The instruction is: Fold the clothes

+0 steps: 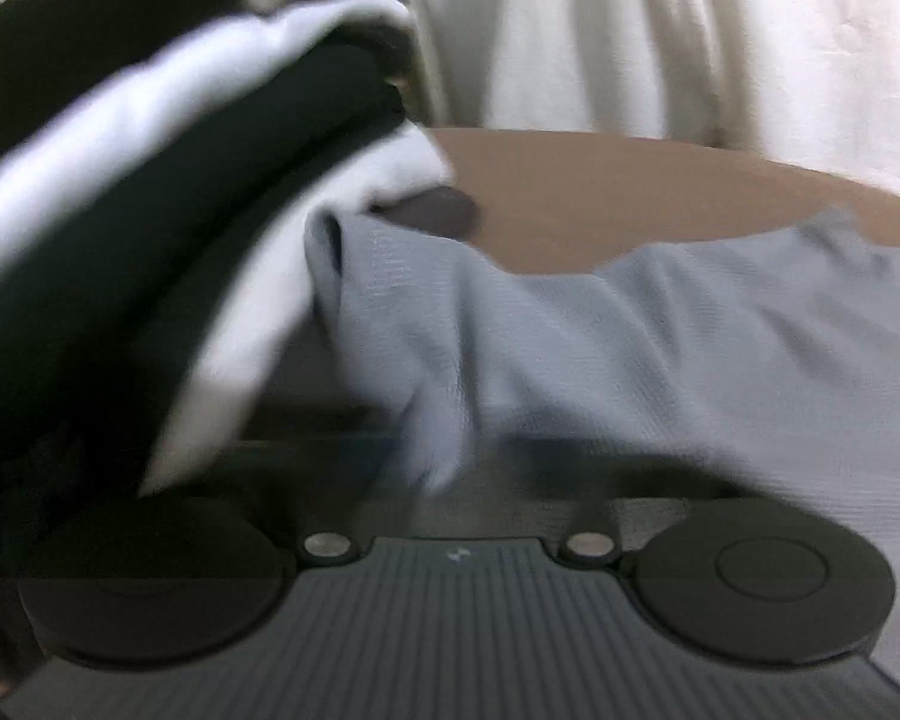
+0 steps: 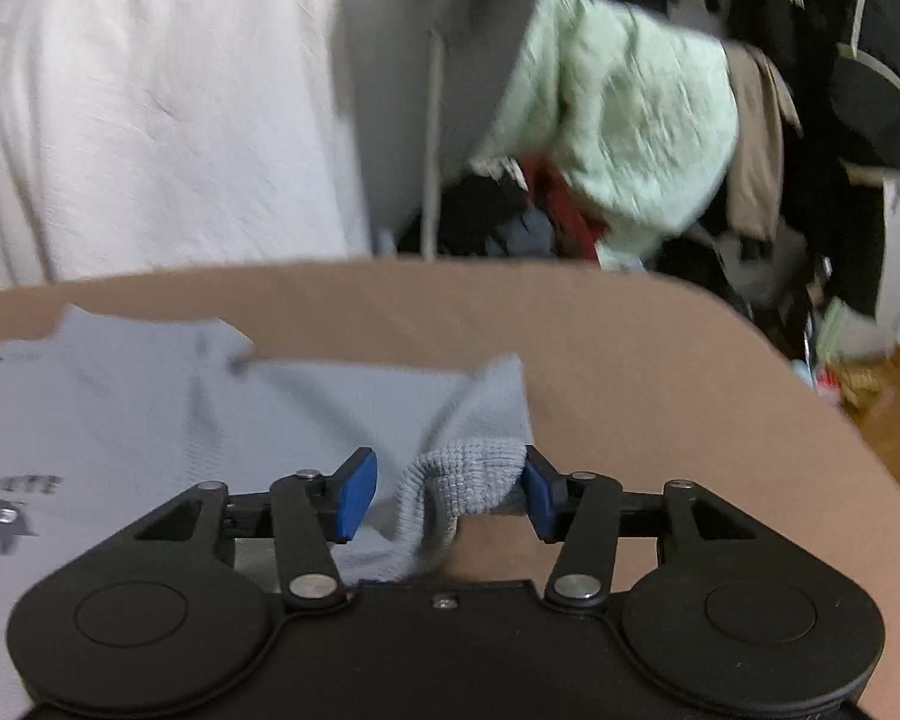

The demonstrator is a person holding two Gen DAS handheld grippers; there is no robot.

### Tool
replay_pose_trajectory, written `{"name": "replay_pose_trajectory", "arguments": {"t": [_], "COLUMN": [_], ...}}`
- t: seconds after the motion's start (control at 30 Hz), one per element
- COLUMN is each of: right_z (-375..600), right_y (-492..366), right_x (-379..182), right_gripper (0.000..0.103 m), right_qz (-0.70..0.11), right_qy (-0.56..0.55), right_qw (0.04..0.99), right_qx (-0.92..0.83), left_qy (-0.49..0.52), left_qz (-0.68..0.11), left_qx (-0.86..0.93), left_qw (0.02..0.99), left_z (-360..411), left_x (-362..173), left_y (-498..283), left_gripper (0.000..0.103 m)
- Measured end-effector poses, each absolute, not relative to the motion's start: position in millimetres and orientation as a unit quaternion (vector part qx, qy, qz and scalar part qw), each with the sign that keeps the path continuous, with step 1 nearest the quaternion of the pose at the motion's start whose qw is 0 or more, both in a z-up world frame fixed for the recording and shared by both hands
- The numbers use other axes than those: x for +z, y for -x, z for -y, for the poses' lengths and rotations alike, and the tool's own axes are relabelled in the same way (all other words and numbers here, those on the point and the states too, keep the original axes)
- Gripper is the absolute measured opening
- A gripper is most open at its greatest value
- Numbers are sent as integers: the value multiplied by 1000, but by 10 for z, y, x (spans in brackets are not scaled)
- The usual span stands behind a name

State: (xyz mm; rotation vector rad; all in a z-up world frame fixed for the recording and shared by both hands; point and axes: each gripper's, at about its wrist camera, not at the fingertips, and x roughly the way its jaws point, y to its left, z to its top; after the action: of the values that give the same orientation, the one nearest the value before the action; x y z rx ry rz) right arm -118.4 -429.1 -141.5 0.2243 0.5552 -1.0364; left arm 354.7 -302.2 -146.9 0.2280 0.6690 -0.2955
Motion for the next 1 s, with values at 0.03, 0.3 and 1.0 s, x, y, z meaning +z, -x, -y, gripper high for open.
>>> {"name": "replay_pose_trajectory", "arguments": {"t": [0.03,0.3,1.0], "right_z": [4232,3971,3716], "right_y": [1153,836,149], "right_x": [-1367,-980,-1428], "right_gripper": [56,57,62], "right_qz": [-258,-305,-271], "right_qy": [-89,-4,-380], "right_qw": [832,868,875], "right_qx": [-483,-392,-128], "left_qy": [-102,-79,-117], "left_qz": [-296,-194,-352], "left_qx": [-140,-327,-411], "left_qw": [939,922,833], "left_z": [2985,3401,2879], "left_x": [-1394,-802,-1459], "left_y": [-3463,-2868,-2971], "left_gripper": [1,1,74]}}
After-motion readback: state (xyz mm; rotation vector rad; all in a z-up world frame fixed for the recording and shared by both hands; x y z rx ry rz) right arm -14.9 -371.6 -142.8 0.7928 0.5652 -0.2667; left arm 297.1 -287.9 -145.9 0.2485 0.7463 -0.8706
